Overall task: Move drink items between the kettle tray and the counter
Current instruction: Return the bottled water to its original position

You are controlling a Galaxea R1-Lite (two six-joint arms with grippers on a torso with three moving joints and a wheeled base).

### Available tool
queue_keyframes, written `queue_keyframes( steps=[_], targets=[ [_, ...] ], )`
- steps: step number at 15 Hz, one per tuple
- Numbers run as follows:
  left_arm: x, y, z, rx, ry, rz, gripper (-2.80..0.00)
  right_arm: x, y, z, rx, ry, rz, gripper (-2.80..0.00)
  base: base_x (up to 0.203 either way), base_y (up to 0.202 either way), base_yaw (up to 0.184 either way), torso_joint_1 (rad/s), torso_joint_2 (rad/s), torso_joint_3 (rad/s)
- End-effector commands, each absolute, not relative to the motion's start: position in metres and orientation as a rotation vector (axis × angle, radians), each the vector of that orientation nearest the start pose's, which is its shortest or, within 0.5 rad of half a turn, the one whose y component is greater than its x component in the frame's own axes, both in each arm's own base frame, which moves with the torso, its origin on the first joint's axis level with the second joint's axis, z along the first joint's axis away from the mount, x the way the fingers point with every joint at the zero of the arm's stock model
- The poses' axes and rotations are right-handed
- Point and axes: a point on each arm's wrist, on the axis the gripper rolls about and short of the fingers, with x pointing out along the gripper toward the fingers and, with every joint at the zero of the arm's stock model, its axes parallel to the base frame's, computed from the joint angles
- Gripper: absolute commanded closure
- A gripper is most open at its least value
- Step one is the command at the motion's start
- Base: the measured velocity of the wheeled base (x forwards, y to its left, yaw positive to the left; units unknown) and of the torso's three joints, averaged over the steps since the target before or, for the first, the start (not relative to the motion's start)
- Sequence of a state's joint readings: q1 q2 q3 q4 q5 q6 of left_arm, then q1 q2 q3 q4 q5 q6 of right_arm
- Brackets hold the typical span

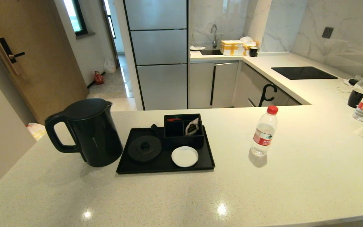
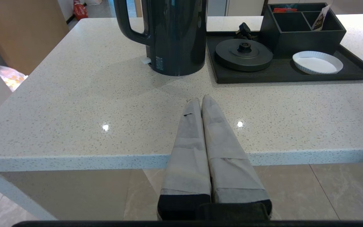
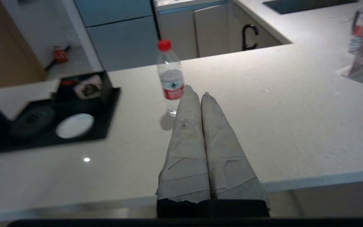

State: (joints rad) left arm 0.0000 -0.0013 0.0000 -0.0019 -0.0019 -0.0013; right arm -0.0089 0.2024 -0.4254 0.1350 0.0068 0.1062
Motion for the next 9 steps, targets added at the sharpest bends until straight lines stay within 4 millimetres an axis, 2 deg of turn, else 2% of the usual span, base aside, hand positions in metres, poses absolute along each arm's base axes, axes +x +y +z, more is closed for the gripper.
queue_keyframes(
  steps=[1,2,5,9],
  targets=[
    [-0.023,0.0,0.076,-0.003,-0.005,-0.002,0.0,-0.012,0.001,0.22,0.148,0.037,0.014,0.0,0.0,0.0,0.0,0.0,0.0,0.0],
    [-0.023,0.0,0.076,-0.002,-0.005,-0.002,0.0,0.0,0.001,0.227,0.177,0.146,0.023,0.0,0.0,0.0,0.0,0.0,0.0,0.0],
    [-0.023,0.0,0.076,-0.002,-0.004,-0.002,0.0,0.036,0.002,0.222,0.237,0.442,0.051,0.0,0.0,0.0,0.0,0.0,0.0,0.0],
    [-0.023,0.0,0.076,-0.002,-0.004,-0.002,0.0,0.116,0.004,0.199,0.319,0.753,0.071,0.0,0.0,0.0,0.0,0.0,0.0,0.0]
  ],
)
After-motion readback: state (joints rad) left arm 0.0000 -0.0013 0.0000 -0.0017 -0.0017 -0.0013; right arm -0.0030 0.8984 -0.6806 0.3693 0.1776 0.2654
